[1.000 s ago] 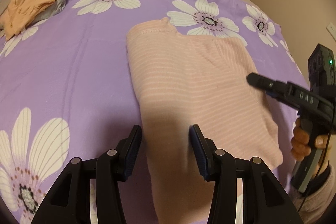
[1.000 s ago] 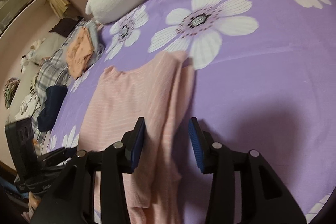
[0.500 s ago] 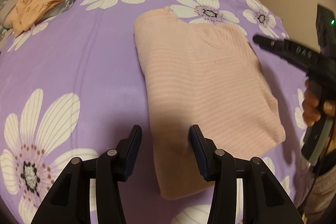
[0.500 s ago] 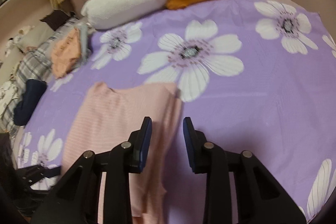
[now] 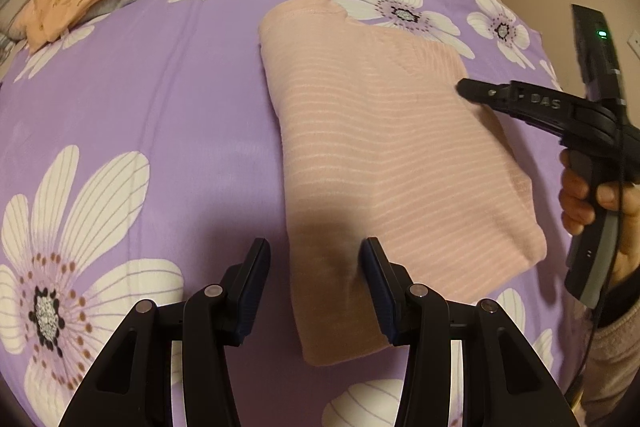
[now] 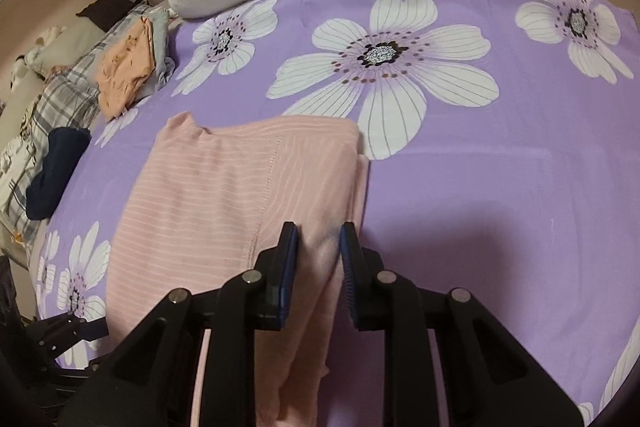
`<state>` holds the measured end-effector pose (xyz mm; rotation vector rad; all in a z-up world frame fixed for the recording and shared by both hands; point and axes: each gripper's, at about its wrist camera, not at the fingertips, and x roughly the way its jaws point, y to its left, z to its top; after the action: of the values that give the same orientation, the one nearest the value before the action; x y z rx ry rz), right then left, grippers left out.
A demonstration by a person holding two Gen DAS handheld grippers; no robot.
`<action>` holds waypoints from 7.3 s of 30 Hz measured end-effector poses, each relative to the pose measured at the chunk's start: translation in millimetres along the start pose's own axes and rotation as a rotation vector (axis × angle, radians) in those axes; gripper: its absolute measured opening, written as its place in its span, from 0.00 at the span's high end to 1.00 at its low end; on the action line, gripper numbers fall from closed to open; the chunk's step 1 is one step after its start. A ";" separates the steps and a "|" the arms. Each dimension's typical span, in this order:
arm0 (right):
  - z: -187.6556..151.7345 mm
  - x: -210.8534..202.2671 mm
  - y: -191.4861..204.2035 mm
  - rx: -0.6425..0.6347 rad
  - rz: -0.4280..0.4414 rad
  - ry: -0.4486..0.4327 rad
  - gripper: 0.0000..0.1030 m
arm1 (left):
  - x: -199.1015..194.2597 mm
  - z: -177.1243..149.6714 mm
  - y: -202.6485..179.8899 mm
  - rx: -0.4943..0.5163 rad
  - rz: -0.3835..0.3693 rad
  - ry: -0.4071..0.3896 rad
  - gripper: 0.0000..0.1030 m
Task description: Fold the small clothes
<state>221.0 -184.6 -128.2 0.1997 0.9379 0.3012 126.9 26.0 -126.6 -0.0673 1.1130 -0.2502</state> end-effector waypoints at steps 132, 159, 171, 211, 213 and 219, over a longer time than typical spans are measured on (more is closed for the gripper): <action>-112.1 -80.4 28.9 -0.150 0.078 0.056 0.76 | -35.8 -47.7 -15.3 -0.002 0.120 0.004 0.54; -112.0 -131.8 48.0 -0.129 0.084 -0.047 0.38 | -80.3 -50.7 -36.5 0.000 0.143 -0.112 0.32; -115.0 -145.7 52.4 -0.099 0.070 -0.070 0.25 | -97.7 -54.5 -37.5 -0.040 0.139 -0.140 0.19; -117.4 -179.3 70.3 -0.119 0.036 -0.153 0.01 | -129.8 -60.8 -41.4 -0.057 0.202 -0.188 0.03; -117.4 -179.3 70.4 -0.120 0.036 -0.152 0.01 | -129.9 -60.4 -41.2 -0.056 0.204 -0.188 0.03; -117.5 -179.3 71.1 -0.121 0.034 -0.152 0.01 | -129.9 -59.4 -40.2 -0.057 0.200 -0.186 0.03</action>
<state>13.9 -174.0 -38.6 0.1257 0.7643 0.3674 12.9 21.5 -31.6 -0.0293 0.9343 -0.0321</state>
